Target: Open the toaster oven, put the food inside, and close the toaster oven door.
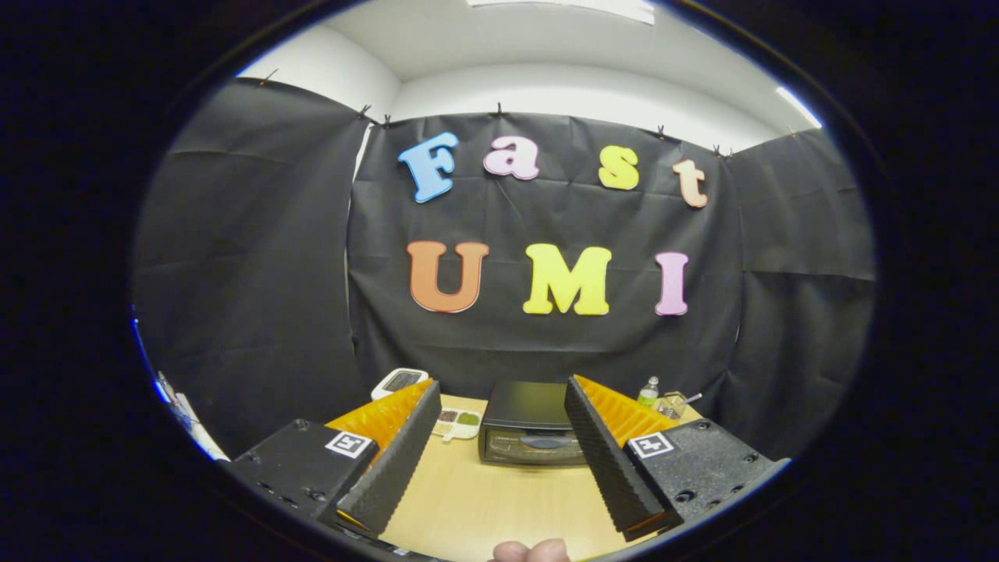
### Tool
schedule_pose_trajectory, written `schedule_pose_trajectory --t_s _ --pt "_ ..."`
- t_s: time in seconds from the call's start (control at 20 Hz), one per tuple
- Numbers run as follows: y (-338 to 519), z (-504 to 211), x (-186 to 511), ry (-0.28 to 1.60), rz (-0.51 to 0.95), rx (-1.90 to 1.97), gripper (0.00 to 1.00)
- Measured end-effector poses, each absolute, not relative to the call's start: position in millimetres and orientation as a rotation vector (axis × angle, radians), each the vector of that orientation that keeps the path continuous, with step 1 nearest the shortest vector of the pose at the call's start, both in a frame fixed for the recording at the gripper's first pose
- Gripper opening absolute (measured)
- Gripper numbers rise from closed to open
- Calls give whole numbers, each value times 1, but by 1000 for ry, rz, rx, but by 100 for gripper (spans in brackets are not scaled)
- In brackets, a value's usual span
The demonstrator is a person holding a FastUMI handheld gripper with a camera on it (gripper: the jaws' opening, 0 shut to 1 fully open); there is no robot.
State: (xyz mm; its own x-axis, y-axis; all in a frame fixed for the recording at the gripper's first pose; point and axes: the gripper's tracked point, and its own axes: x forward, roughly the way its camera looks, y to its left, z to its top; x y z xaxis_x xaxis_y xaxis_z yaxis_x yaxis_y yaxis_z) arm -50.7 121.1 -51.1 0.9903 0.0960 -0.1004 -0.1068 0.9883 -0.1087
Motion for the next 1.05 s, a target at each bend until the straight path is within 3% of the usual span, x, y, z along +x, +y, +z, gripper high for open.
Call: schedule_pose_trajectory --t_s 1.05 --pt "129 -4 -57 44 105 -104 100"
